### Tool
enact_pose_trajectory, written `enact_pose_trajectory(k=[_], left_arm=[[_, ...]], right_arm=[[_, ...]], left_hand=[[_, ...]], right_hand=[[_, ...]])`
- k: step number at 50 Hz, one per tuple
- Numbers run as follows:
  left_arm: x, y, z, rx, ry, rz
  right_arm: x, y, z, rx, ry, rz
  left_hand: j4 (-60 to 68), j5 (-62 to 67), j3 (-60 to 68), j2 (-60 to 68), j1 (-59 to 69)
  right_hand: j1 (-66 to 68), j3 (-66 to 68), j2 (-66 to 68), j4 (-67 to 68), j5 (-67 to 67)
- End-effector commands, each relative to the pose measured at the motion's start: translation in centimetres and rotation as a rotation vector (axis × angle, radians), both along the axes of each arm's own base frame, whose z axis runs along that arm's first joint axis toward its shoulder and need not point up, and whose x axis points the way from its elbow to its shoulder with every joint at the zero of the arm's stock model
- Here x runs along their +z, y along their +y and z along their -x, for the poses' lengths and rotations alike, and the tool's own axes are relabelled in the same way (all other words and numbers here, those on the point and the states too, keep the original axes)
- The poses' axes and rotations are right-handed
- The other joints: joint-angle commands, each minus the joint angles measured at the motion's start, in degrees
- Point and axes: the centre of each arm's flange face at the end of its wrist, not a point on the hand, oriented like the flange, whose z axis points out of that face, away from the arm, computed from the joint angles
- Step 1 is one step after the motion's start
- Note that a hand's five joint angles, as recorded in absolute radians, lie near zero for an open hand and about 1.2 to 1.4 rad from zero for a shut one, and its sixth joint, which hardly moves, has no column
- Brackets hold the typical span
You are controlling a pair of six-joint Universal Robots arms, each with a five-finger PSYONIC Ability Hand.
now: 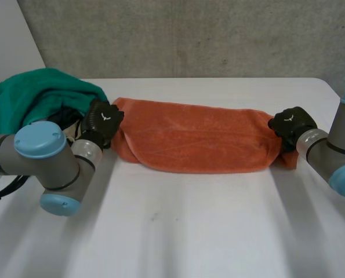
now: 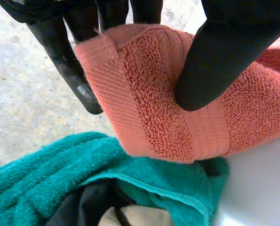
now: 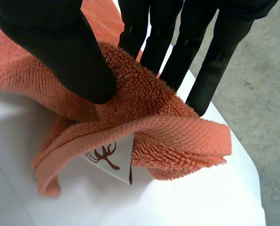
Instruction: Fold the laundry.
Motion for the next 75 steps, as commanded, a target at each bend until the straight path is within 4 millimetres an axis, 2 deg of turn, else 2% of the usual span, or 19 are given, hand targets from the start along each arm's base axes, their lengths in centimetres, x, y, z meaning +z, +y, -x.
enact_pose_trajectory(k=[1,12,15,16,20,26,30,36,40,51,56,58,59,60,61,64,67,70,75], left_arm=[[-0.9,-0.3,-0.3,-0.008,-0.072,-0.048],[-1.0,-0.9,0.2,-0.025,-0.059,-0.088],[-1.7,-1.3,0.3,-0.022,-0.079,-0.123],[-1.9,-1.4,0.3,-0.016,-0.091,-0.142],[-2.0,-1.4,0.1,-0.003,-0.12,-0.186],[1.5,0.3,-0.7,0.037,-0.097,-0.19],[4.5,3.1,-1.3,0.024,-0.053,-0.175],[7.1,6.0,-2.3,0.006,-0.015,-0.137],[8.2,6.6,-3.1,0.006,0.022,-0.111],[6.0,5.8,-3.4,0.006,0.033,-0.205],[6.1,6.2,-3.3,0.005,0.042,-0.216],[6.7,6.5,-3.2,0.002,0.058,-0.208],[6.9,6.6,-3.1,0.002,0.063,-0.205],[7.1,6.8,-3.0,-0.001,0.069,-0.202],[7.5,7.0,-2.9,-0.004,0.079,-0.193],[7.8,7.3,-2.8,-0.007,0.085,-0.19],[7.8,7.4,-2.7,-0.004,0.087,-0.189],[8.0,7.3,-2.7,0.0,0.089,-0.183],[8.7,7.1,-2.8,0.008,0.098,-0.161]], right_arm=[[0.1,0.1,0.0,-0.008,-0.012,-0.006],[0.4,0.7,-0.1,-0.005,-0.018,-0.018],[0.7,0.8,0.1,-0.011,-0.027,-0.024],[0.7,0.9,0.2,-0.014,-0.029,-0.031],[1.0,1.0,0.8,-0.032,-0.04,-0.06],[3.2,2.4,1.8,-0.065,-0.077,-0.151],[6.3,2.8,3.3,-0.094,-0.098,-0.152],[9.0,2.5,4.4,-0.104,-0.106,-0.144],[9.8,2.1,4.8,-0.108,-0.112,-0.149],[7.6,-1.3,3.4,-0.051,-0.125,-0.083],[5.7,-4.9,1.5,-0.002,-0.17,0.085],[4.1,-6.4,0.4,0.026,-0.204,0.14],[3.6,-6.8,0.1,0.03,-0.212,0.159],[3.1,-7.1,-0.4,0.035,-0.222,0.175],[2.5,-7.7,-1.2,0.042,-0.234,0.211],[2.9,-8.5,-1.4,-0.011,-0.236,0.276],[4.1,-8.5,-0.7,-0.09,-0.243,0.294],[6.6,-7.3,0.2,-0.154,-0.269,0.273],[8.0,-3.9,1.4,-0.103,-0.223,0.115]], left_hand=[[9.11,9.75,9.55,9.41,9.5],[8.27,8.91,8.71,8.57,8.66],[11.46,12.09,11.89,11.75,11.84],[17.28,17.91,17.72,17.58,17.67],[17.34,17.97,17.78,17.64,17.73],[17.34,17.97,17.78,17.64,17.73],[17.34,17.97,17.78,17.64,17.73],[17.34,17.97,17.78,17.64,17.73],[17.34,17.97,17.78,17.64,17.73],[17.34,17.97,17.78,17.64,17.73],[17.34,17.97,17.78,17.64,17.73],[17.34,17.97,17.78,17.64,17.73],[17.34,17.97,17.78,17.64,17.73],[17.34,17.97,17.78,17.64,17.73],[17.34,17.97,17.78,17.64,17.73],[17.34,17.97,17.78,17.64,17.73],[17.34,17.97,17.78,17.64,17.73],[17.34,17.97,17.78,17.64,17.73],[17.34,17.97,17.78,17.64,17.73]], right_hand=[[16.04,12.15,12.52,11.6,13.78],[16.04,12.15,12.52,11.6,13.78],[16.04,12.15,12.52,11.6,13.78],[16.04,12.15,12.52,11.6,13.78],[16.04,12.15,12.52,11.6,13.78],[16.04,12.15,12.52,11.6,13.78],[16.04,12.15,12.52,11.6,13.78],[16.04,12.15,12.52,11.6,13.78],[16.04,12.15,12.52,11.6,13.78],[16.04,12.15,12.52,11.6,13.78],[16.04,12.15,12.52,11.6,13.78],[16.04,12.15,12.52,11.6,13.78],[10.19,6.3,6.67,5.75,7.93],[-3.03,-6.91,-6.55,-7.46,-5.28],[-23.14,-27.03,-26.66,-27.58,-25.4],[-53.96,-57.85,-57.48,-58.4,-56.22],[-53.96,-57.85,-57.48,-58.4,-56.22],[-53.96,-57.85,-57.48,-58.4,-56.22],[-53.96,-57.85,-57.48,-58.4,-56.22]])
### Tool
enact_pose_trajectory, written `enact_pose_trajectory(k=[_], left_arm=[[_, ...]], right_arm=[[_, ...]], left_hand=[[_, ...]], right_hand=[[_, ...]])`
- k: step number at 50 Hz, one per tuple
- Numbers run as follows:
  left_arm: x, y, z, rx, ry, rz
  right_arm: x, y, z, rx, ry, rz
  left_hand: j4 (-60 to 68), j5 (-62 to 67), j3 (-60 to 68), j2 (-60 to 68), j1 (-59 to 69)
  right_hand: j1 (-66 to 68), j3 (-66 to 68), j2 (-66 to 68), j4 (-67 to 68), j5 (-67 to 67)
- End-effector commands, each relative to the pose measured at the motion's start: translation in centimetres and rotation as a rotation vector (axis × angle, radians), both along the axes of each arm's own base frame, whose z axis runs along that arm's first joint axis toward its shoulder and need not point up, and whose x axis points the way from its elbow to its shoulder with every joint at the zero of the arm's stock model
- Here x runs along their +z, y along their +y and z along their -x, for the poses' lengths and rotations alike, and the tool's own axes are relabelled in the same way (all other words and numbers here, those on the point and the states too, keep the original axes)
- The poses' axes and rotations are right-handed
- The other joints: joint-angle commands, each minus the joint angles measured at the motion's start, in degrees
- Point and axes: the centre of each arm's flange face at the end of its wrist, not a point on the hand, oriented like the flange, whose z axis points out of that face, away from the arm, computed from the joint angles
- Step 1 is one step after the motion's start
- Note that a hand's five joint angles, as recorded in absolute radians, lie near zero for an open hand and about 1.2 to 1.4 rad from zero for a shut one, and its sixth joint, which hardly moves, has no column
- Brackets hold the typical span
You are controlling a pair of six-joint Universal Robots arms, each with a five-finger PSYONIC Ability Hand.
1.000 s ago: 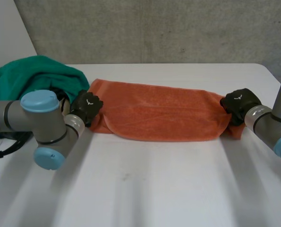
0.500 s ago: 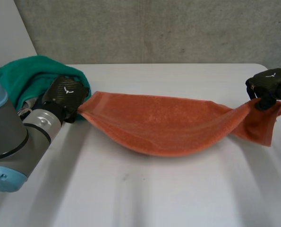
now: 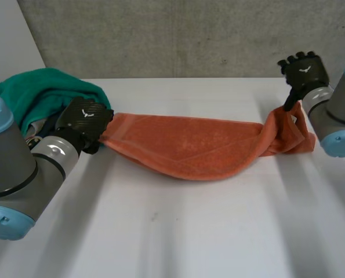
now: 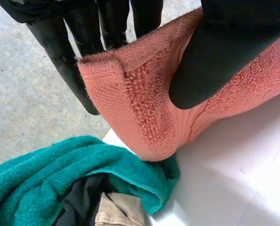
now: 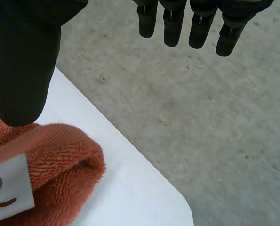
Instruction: Fold the laundry.
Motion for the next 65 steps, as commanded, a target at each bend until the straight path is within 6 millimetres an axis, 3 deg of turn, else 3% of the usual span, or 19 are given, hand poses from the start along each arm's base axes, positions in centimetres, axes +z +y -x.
enact_pose_trajectory(k=[1,7,11,16,21,33,36,40,41,42,46,49,55,56,58,65], left_arm=[[0.9,-0.2,-0.1,0.009,0.01,0.028],[2.6,-0.1,0.2,0.0,0.044,0.069],[3.0,-0.3,0.2,0.002,0.057,0.076],[2.8,-0.6,0.2,0.008,0.059,0.074],[2.6,-1.0,0.1,0.015,0.058,0.064],[1.9,-1.8,-0.1,0.029,0.051,0.049],[1.7,-2.1,-0.1,0.032,0.05,0.044],[1.3,-2.3,-0.2,0.035,0.046,0.036],[1.3,-2.3,-0.2,0.037,0.044,0.034],[1.2,-2.3,-0.2,0.037,0.045,0.032],[1.0,-2.2,-0.4,0.047,0.038,0.021],[0.5,-1.7,-0.7,0.058,0.02,-0.014],[0.7,-0.4,-2.2,0.084,-0.022,-0.08],[0.9,0.0,-2.8,0.094,-0.032,-0.104],[1.1,0.5,-3.4,0.103,-0.046,-0.133],[0.3,3.3,-5.5,0.109,-0.15,-0.37]], right_arm=[[2.4,4.2,1.8,0.046,0.049,-0.174],[0.6,6.8,2.7,0.172,0.24,-0.305],[-0.9,7.5,3.3,0.209,0.381,-0.33],[-3.0,7.9,3.5,0.262,0.476,-0.339],[-4.8,7.3,3.0,0.318,0.511,-0.266],[-8.3,5.2,2.6,0.337,0.648,-0.124],[-8.7,4.7,2.6,0.338,0.675,-0.089],[-9.2,3.7,2.6,0.329,0.709,-0.023],[-9.1,3.2,2.6,0.315,0.718,0.004],[-9.0,3.1,2.6,0.308,0.72,0.015],[-7.9,2.9,3.1,0.268,0.706,0.024],[-6.2,4.3,3.5,0.256,0.634,-0.052],[0.1,7.0,5.6,0.147,0.419,-0.223],[1.6,7.5,7.3,0.08,0.366,-0.305],[2.0,8.1,8.9,0.026,0.323,-0.42],[3.5,14.6,11.1,0.031,0.379,-1.021]], left_hand=[[11.22,12.88,12.02,11.65,14.35],[11.22,12.88,12.02,11.65,14.35],[11.22,12.88,12.02,11.65,14.35],[11.22,12.88,12.02,11.65,14.35],[11.22,12.88,12.02,11.65,14.35],[11.22,12.88,12.02,11.65,14.35],[11.22,12.88,12.02,11.65,14.35],[11.22,12.88,12.02,11.65,14.35],[11.22,12.88,12.02,11.65,14.35],[11.22,12.88,12.02,11.65,14.35],[11.22,12.88,12.02,11.65,14.35],[11.22,12.88,12.02,11.65,14.35],[11.22,12.88,12.02,11.65,14.35],[11.22,12.88,12.02,11.65,14.35],[11.22,12.88,12.02,11.65,14.35],[11.22,12.88,12.02,11.65,14.35]], right_hand=[[-0.58,0.18,0.06,-0.03,-0.91],[23.95,24.71,24.59,24.5,23.62],[35.41,36.17,36.05,35.96,35.08],[36.12,36.88,36.76,36.67,35.79],[26.04,26.8,26.68,26.6,25.72],[21.14,21.91,21.79,21.7,20.82],[23.32,24.09,23.97,23.88,23.0],[46.13,46.9,46.78,46.69,45.81],[64.19,64.96,64.84,64.75,63.87],[67.56,68.32,68.21,68.12,67.24],[67.59,68.36,68.24,68.15,67.27],[67.59,68.36,68.24,68.15,67.27],[67.59,68.36,68.24,68.15,67.27],[67.59,68.36,68.24,68.15,67.27],[67.59,68.36,68.24,68.15,67.27],[67.59,68.36,68.24,68.15,67.27]])
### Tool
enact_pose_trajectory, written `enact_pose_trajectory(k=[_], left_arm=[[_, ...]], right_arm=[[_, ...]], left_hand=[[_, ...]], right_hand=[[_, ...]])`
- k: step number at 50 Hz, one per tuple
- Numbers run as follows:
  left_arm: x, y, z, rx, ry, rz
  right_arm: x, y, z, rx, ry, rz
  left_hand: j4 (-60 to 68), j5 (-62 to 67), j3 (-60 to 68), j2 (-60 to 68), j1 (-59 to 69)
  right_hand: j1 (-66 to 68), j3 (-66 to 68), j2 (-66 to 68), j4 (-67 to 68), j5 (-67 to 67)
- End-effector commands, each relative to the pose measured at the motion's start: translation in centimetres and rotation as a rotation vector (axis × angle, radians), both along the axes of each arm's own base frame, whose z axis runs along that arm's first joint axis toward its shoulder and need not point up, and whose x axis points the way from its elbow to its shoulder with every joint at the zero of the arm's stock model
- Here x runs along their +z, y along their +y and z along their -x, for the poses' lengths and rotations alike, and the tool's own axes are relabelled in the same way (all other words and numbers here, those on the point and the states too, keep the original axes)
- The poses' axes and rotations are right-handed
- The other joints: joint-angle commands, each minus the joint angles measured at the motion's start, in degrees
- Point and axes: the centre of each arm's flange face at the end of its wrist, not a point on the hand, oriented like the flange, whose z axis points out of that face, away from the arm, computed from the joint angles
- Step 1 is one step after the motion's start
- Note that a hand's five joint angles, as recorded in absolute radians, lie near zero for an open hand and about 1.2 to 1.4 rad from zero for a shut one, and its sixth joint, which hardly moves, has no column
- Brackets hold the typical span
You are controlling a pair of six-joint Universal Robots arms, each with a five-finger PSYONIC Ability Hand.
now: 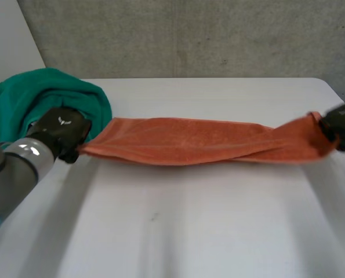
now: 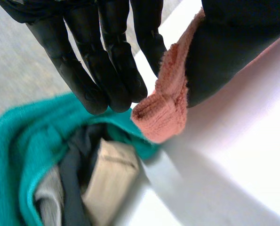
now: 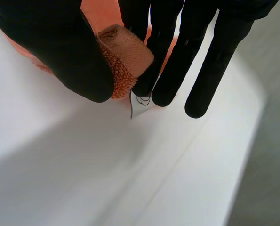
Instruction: Fold the laundry.
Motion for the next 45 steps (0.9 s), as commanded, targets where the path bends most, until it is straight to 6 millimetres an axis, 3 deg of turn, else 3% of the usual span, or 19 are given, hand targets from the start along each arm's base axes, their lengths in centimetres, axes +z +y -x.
enact_pose_trajectory(k=[1,6,11,17,21,22,24,25,27,28,31,34,38,45], left_arm=[[-0.9,2.8,-1.9,0.0,-0.093,-0.242],[-2.6,3.7,-2.3,-0.023,-0.168,-0.4],[-4.1,1.1,-1.6,-0.024,-0.195,-0.378],[-1.7,-2.3,2.3,-0.081,-0.181,-0.161],[4.0,-6.6,4.7,-0.053,-0.104,0.155],[6.8,-8.3,5.1,-0.021,-0.055,0.294],[10.4,-9.5,5.2,0.014,0.015,0.45],[13.8,-10.4,5.0,0.049,0.104,0.596],[16.4,-11.0,4.8,0.075,0.202,0.717],[18.3,-11.2,4.3,0.096,0.309,0.805],[20.3,-11.4,3.6,0.1,0.469,0.911],[20.3,-11.6,3.4,0.094,0.507,0.932],[18.6,-12.0,3.3,0.1,0.491,0.888],[13.8,-12.8,2.9,0.129,0.451,0.758]], right_arm=[[1.8,6.0,2.3,-0.064,0.075,-0.544],[1.4,5.1,2.9,-0.057,0.089,-0.489],[0.3,3.5,1.8,-0.04,0.087,-0.389],[1.7,0.8,-1.0,-0.003,0.054,-0.169],[7.0,-3.0,-1.8,-0.072,-0.062,0.203],[10.0,-4.3,-1.7,-0.115,-0.152,0.369],[12.8,-5.2,-1.4,-0.152,-0.256,0.527],[15.2,-5.8,-0.8,-0.18,-0.359,0.66],[18.8,-6.0,-0.1,-0.191,-0.5,0.861],[19.6,-5.9,0.2,-0.192,-0.539,0.911],[21.3,-5.5,0.6,-0.165,-0.613,1.045],[21.0,-5.2,0.4,-0.146,-0.599,1.061],[19.2,-4.8,-0.5,-0.112,-0.58,0.989],[14.3,-4.7,-1.3,-0.113,-0.528,0.783]], left_hand=[[11.22,12.88,12.02,11.65,14.35],[11.22,12.88,12.02,11.65,14.35],[11.22,12.88,12.02,11.65,14.35],[11.22,12.88,12.02,11.65,14.35],[11.22,12.88,12.02,11.65,14.35],[11.22,12.88,12.02,11.65,14.35],[11.22,12.88,12.02,11.65,14.35],[11.22,12.88,12.02,11.65,14.35],[11.22,12.88,12.02,11.65,14.35],[11.22,12.88,12.02,11.65,14.35],[11.22,12.88,12.02,11.65,14.35],[11.22,12.88,12.02,11.65,14.35],[11.22,12.88,12.02,11.65,14.35],[11.22,12.88,12.02,11.65,14.35]], right_hand=[[15.54,12.33,13.25,11.72,13.44],[15.54,12.33,13.25,11.72,13.44],[15.54,12.33,13.25,11.72,13.44],[15.54,12.33,13.25,11.72,13.44],[15.54,12.33,13.25,11.72,13.44],[15.54,12.33,13.25,11.72,13.44],[15.54,12.33,13.25,11.72,13.44],[15.54,12.33,13.25,11.72,13.44],[15.54,12.33,13.25,11.72,13.44],[15.54,12.33,13.25,11.72,13.44],[15.54,12.33,13.25,11.72,13.44],[15.54,12.33,13.25,11.72,13.44],[15.54,12.33,13.25,11.72,13.44],[15.54,12.33,13.25,11.72,13.44]])
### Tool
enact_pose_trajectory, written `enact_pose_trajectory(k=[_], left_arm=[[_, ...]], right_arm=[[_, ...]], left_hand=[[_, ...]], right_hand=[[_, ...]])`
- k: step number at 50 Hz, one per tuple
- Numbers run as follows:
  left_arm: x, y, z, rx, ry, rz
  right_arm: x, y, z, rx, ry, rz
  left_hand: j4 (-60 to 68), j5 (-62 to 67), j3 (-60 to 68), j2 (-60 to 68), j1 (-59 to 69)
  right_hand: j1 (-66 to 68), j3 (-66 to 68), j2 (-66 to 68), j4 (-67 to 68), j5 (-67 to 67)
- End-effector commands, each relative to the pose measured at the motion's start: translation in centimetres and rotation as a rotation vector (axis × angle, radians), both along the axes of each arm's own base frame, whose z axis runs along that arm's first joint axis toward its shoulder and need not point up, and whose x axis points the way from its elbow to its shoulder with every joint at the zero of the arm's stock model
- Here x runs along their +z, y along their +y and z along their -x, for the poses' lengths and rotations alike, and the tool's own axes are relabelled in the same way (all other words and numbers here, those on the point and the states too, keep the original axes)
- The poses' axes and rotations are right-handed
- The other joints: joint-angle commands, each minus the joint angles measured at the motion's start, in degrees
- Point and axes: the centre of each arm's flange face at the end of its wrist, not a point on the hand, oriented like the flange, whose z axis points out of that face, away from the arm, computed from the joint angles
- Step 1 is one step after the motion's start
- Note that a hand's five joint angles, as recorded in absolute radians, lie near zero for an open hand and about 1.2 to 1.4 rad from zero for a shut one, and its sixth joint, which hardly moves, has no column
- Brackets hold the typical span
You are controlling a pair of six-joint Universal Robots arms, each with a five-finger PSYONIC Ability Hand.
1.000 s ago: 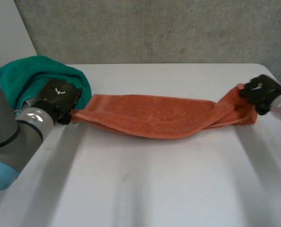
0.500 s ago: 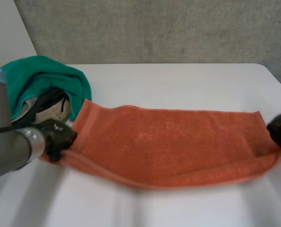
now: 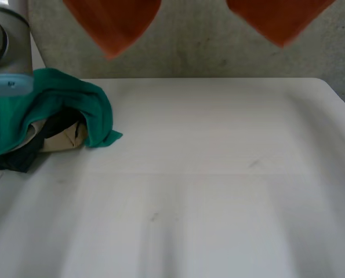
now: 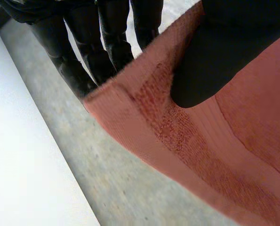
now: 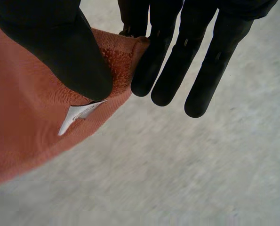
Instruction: Fold the laundry.
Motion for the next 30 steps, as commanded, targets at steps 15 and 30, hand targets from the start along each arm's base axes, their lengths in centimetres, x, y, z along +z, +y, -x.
enact_pose_trajectory(k=[15,30], left_arm=[[-21.6,4.7,1.3,-0.116,-0.271,-0.623],[-23.0,20.7,-3.4,-0.142,-0.76,-1.101]], right_arm=[[-19.7,1.9,-0.3,0.05,0.324,-0.777],[-17.8,11.6,7.1,0.051,0.742,-1.339]], left_hand=[[11.19,12.88,11.95,11.55,14.35],[11.19,12.88,11.95,11.55,14.35]], right_hand=[[15.54,12.22,13.25,11.61,13.44],[15.54,12.22,13.25,11.61,13.44]])
